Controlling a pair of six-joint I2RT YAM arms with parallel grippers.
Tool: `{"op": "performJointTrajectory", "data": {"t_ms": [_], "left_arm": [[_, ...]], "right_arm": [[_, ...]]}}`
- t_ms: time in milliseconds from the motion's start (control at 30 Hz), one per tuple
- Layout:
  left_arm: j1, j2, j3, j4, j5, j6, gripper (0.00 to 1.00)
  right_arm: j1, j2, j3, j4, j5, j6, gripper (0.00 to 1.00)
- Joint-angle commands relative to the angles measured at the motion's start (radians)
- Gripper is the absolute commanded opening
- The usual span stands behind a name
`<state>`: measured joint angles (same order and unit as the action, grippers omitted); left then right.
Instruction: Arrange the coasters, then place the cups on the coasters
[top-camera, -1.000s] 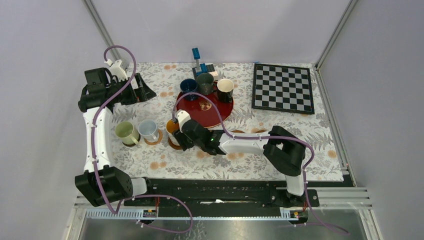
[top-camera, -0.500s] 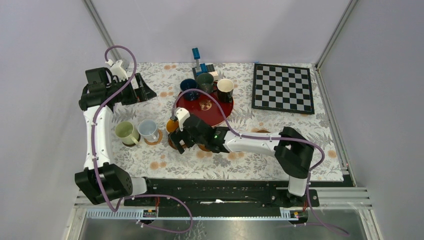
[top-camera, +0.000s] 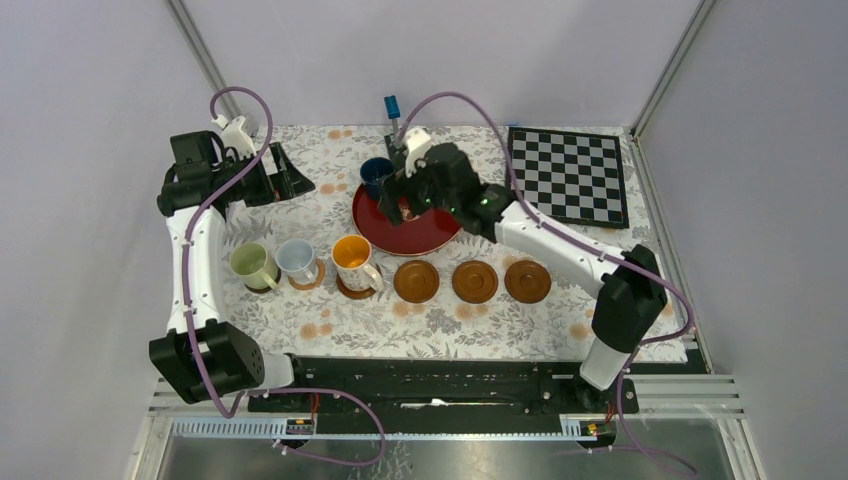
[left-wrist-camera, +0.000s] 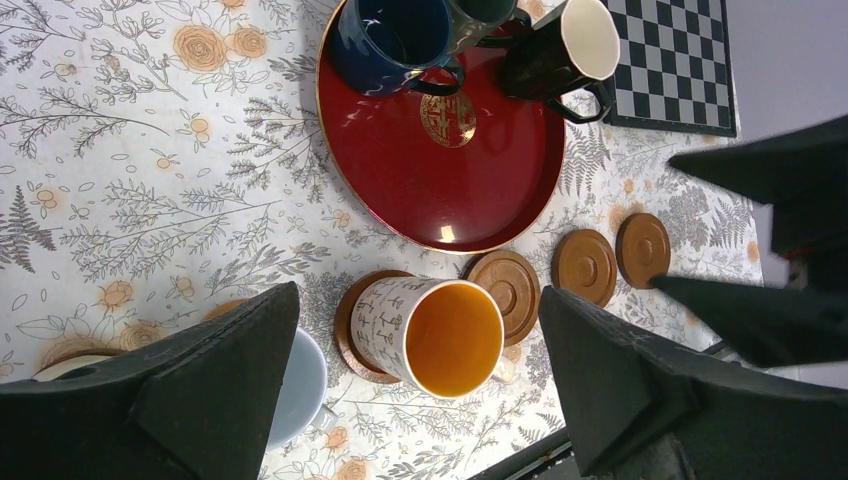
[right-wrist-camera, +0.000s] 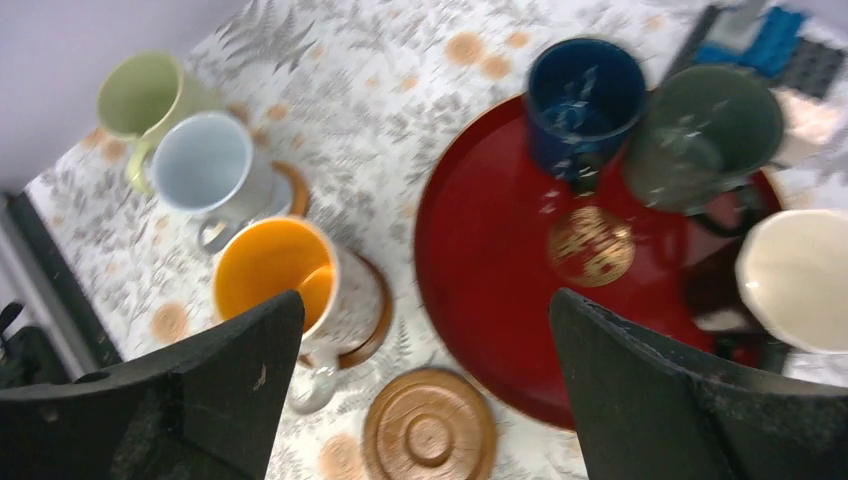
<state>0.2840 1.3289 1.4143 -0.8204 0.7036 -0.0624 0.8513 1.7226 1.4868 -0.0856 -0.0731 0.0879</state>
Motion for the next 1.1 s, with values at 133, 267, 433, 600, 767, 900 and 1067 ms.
{"op": "performJointTrajectory", "data": {"t_ms": [133, 267, 433, 600, 767, 900, 1067], "left_arm": [[0.007, 0.000, 0.040, 0.024, 0.018, -0.015, 0.99], [0.007, -0.007, 0.039, 0.024, 0.023, -0.029, 0.99], [0.007, -0.016, 0.032, 0.038, 0.021, -0.040, 0.99], [0.007, -0.010, 0.027, 0.040, 0.018, -0.041, 0.99], [0.007, -0.010, 0.027, 0.040, 0.016, -0.043, 0.99], [0.007, -0.011, 0.034, 0.040, 0.009, -0.046, 0.99], [0.007, -0.015, 0.036, 0.040, 0.006, -0.051, 0.99]], "right_arm": [[-0.172, 0.060, 0.070, -0.083, 0.078, -0.042, 0.99], [-0.210, 0.094, 0.038, -0.062, 0.187, -0.042, 0.97], [-0.269, 0.159, 0.056, -0.087, 0.185, -0.009, 0.91], [-0.297, 0.216, 0.074, -0.089, 0.189, -0.006, 0.83], [-0.312, 0.261, 0.096, -0.093, 0.189, 0.006, 0.77], [-0.318, 0.297, 0.119, -0.104, 0.186, 0.013, 0.72], [-0.330, 0.329, 0.138, -0.085, 0.162, 0.017, 0.69]]}}
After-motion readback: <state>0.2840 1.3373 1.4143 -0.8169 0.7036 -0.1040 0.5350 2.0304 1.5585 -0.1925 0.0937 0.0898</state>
